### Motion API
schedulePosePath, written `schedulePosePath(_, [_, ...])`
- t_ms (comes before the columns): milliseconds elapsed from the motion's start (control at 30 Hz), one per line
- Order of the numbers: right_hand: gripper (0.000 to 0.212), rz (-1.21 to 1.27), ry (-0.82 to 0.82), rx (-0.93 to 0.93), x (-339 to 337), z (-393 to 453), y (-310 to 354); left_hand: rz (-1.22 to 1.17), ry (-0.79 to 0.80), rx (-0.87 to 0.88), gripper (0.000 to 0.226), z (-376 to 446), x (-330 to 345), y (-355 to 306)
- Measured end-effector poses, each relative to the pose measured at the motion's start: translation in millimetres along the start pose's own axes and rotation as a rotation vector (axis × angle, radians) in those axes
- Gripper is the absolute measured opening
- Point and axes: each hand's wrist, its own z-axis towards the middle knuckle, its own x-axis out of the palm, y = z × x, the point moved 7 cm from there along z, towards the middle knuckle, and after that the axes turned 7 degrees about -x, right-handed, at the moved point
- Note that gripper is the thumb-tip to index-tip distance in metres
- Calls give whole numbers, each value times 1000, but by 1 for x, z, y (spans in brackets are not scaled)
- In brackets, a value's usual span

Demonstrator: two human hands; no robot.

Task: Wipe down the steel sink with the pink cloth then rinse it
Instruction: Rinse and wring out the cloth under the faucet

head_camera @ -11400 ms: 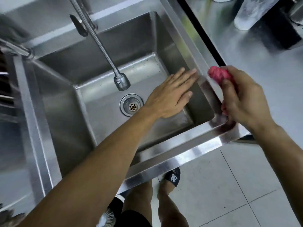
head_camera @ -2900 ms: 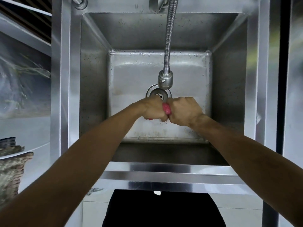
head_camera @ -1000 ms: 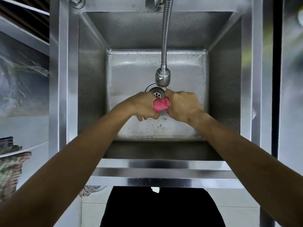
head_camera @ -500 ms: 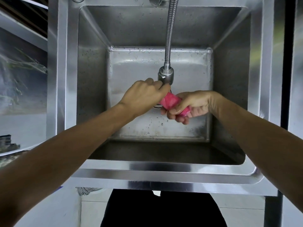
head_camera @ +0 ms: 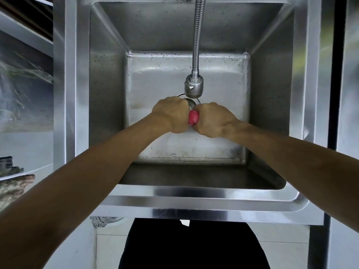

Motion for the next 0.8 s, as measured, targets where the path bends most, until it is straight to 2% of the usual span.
schedulePosePath(200, [20, -158, -67, -66, 18, -1, -2, -87, 204, -48, 15, 9, 34, 4])
schedulePosePath(400, [19, -159, -55, -38, 17, 0, -2, -128, 275, -36, 19, 12, 39, 4])
schedulePosePath(467, [16, -95, 2, -10, 15, 1, -2, -119, 232, -26, 22, 8, 32, 4])
schedulePosePath(567, [18, 140, 102, 13, 0, -6, -5, -106, 59, 66, 18, -3, 10, 4])
schedulePosePath(667, [20, 337, 292, -23, -13, -22, 1, -156, 27, 164, 14, -15, -10, 6])
schedulePosePath(733, [15, 480, 411, -13, -18, -30, 1, -93, -4, 200, 14, -20, -19, 5])
schedulePosePath(800, [24, 614, 526, 20, -21, -33, -2, 18, -115, 240, 17, -25, -29, 2])
